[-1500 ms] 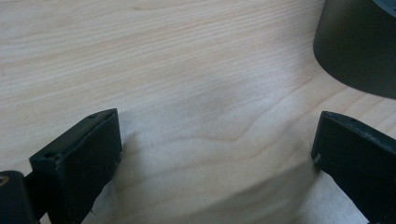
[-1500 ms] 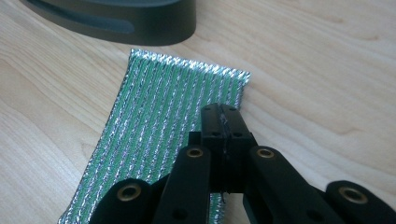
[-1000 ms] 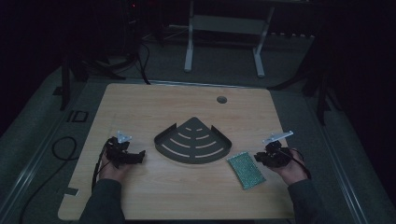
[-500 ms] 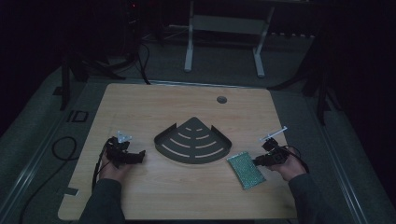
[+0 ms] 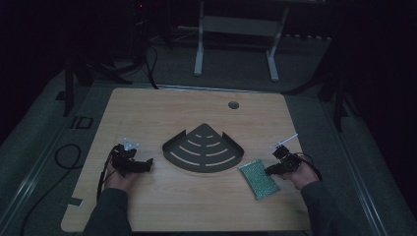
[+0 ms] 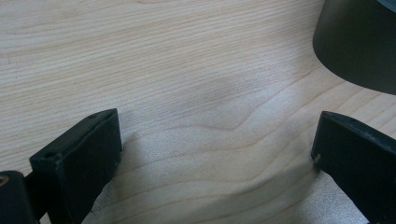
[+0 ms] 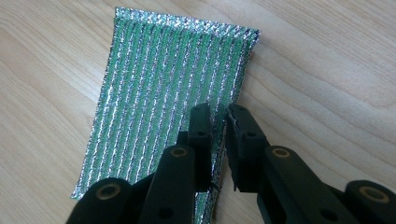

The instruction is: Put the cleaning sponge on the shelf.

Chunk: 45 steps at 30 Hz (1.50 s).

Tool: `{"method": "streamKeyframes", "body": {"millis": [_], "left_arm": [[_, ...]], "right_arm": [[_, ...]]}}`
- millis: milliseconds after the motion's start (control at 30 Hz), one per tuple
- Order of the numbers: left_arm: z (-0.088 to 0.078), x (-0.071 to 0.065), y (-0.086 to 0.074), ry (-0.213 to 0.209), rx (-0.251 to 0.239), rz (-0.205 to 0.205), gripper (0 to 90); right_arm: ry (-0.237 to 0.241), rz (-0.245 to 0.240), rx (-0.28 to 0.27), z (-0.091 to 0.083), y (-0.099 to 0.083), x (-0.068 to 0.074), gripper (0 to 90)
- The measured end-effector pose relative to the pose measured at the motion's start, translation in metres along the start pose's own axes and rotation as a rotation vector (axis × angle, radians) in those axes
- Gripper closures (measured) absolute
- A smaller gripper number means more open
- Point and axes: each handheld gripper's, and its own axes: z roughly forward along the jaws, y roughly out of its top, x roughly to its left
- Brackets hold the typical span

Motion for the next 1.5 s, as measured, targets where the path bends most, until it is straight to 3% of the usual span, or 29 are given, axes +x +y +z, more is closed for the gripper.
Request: {"method": "streamKeyframes", "body": {"millis": [333, 567, 767, 1000, 1233, 1500], "left_arm": [[0.0, 0.0, 0.0, 0.0, -0.001, 0.0, 2.0], [0.0, 0.0, 0.0, 0.0, 0.0, -0.001, 2.0], [0.0, 0.0, 0.0, 0.001, -0.001, -0.001, 2.0], [0.0, 0.0, 0.0, 0.001, -0.001, -0.001, 2.0], [0.0, 0.0, 0.0, 0.001, -0.001, -0.002, 2.0], [0.0, 0.0, 0.0, 0.001, -0.001, -0.002, 2.0]], "right_arm": [[0.02, 0.001, 0.017, 0.007, 0.0, -0.004, 79.4], [0.05, -0.003, 0.062, 0.009, 0.006, -0.008, 79.6], [0.054, -0.006, 0.078, 0.011, 0.008, -0.007, 85.2], [-0.006, -0.059, 0.09, 0.01, 0.009, 0.003, 88.5], [-0.034, -0.1, 0.099, 0.006, 0.01, 0.008, 89.2], [-0.052, -0.105, 0.093, -0.006, 0.012, 0.01, 89.4]]}}
